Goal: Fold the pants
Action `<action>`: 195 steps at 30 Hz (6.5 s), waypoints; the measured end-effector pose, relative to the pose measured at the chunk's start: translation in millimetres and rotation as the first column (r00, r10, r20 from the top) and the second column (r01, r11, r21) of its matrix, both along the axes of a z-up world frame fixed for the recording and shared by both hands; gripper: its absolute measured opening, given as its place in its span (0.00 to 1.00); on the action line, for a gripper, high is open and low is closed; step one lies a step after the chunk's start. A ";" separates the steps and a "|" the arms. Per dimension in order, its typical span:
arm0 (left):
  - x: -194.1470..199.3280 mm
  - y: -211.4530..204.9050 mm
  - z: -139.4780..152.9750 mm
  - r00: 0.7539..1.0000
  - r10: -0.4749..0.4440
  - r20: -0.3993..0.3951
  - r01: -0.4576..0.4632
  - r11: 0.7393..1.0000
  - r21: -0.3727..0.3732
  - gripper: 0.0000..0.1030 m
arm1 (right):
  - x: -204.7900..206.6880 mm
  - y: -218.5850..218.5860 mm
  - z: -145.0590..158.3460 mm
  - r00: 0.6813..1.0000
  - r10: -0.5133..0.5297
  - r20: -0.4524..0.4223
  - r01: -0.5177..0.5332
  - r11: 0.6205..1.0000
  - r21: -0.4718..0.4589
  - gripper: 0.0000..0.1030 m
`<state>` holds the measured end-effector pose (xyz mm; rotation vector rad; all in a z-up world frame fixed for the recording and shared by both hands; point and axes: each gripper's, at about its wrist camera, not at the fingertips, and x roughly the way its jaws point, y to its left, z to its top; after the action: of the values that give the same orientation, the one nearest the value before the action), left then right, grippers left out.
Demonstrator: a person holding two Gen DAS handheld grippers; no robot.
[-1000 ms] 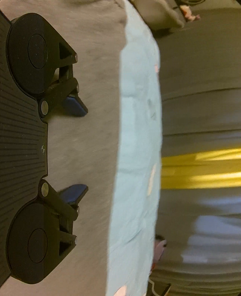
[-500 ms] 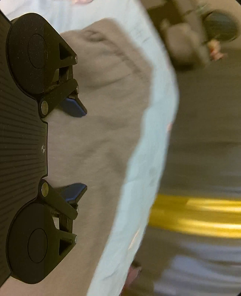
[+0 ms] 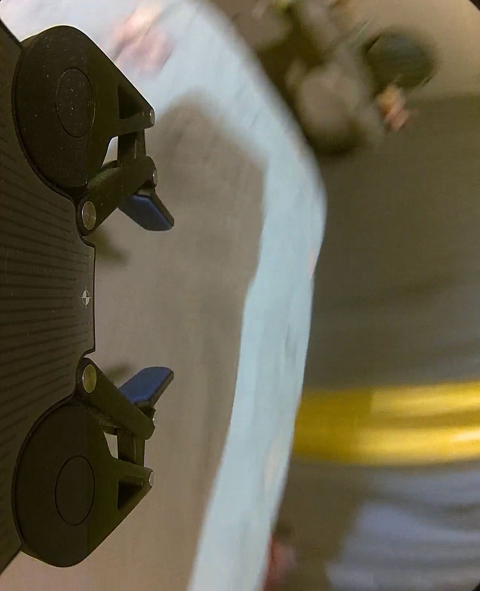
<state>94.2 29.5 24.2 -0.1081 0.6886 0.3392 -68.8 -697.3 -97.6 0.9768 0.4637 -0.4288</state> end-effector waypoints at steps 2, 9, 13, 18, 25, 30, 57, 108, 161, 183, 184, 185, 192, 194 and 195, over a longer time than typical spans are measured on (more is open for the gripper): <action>-9.6 -34.4 -0.2 0.995 -0.098 0.007 0.098 0.986 -0.134 0.87 | -3.8 -8.5 -5.9 1.000 -0.002 0.026 0.000 0.998 0.058 0.41; -24.8 -128.1 -41.6 0.946 -0.320 -0.050 0.305 0.931 -0.199 0.92 | -5.6 -11.6 -28.0 0.999 0.053 0.003 -0.053 0.990 0.134 0.42; -26.0 -134.9 -61.2 0.948 -0.304 -0.091 0.287 0.944 -0.165 0.92 | -10.1 -23.1 -39.1 0.998 0.029 0.059 -0.040 0.980 0.195 0.42; -16.2 -135.8 -65.9 0.951 -0.294 -0.092 0.276 0.947 -0.166 0.93 | 3.6 -28.5 -45.0 0.994 0.056 0.096 -0.074 0.978 0.195 0.32; -25.3 -148.4 -67.5 0.952 -0.292 -0.088 0.275 0.948 -0.163 0.93 | -4.0 -29.9 -51.3 0.988 0.066 0.138 -0.091 0.979 0.181 0.31; -25.9 -147.4 -67.7 0.952 -0.294 -0.085 0.277 0.946 -0.167 0.94 | 3.3 -27.7 -49.5 0.988 0.052 0.148 -0.082 0.977 0.199 0.47; -46.7 -101.8 -12.8 0.973 -0.227 0.050 0.231 0.913 -0.335 0.94 | 37.1 24.1 24.7 0.982 0.177 0.062 -0.166 0.974 -0.154 0.15; 94.5 -161.8 -74.1 0.853 -0.515 -0.086 0.307 0.627 -0.716 0.18 | 67.4 162.0 8.8 0.856 0.488 0.167 -0.514 0.839 0.179 0.96; 25.8 -63.3 -60.0 0.918 -0.383 -0.098 0.271 0.790 -0.551 0.30 | 104.5 228.6 23.5 0.745 0.634 -0.209 -0.659 0.748 -0.083 0.96; -70.0 177.2 -19.6 0.931 0.364 0.042 -0.278 0.777 -0.564 0.75 | 127.7 279.7 15.8 0.714 0.611 -0.343 -0.696 0.675 -0.245 0.96; -73.1 190.0 -20.8 0.924 0.380 0.049 -0.285 0.766 -0.577 0.75 | 129.2 280.8 16.0 0.719 0.607 -0.340 -0.691 0.677 -0.253 0.96; -72.9 197.0 -22.5 0.923 0.381 0.045 -0.282 0.753 -0.594 0.75 | 130.3 282.4 16.0 0.722 0.603 -0.339 -0.688 0.677 -0.261 0.96; -53.6 229.4 -37.8 0.917 0.398 0.018 -0.296 0.710 -0.639 0.57 | 133.7 280.6 14.1 0.740 0.591 -0.321 -0.669 0.692 -0.271 0.96; -42.8 236.6 -42.7 0.922 0.388 -0.018 -0.299 0.681 -0.669 0.53 | 133.4 281.3 14.8 0.743 0.586 -0.322 -0.666 0.694 -0.274 0.96; -40.0 237.3 -42.4 0.922 0.385 -0.027 -0.304 0.681 -0.667 0.42 | 133.9 281.8 14.6 0.745 0.584 -0.323 -0.664 0.695 -0.276 0.96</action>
<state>54.2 266.8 -18.2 -0.9535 0.6443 0.4354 65.1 -415.5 -83.0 0.3456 0.8437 0.0196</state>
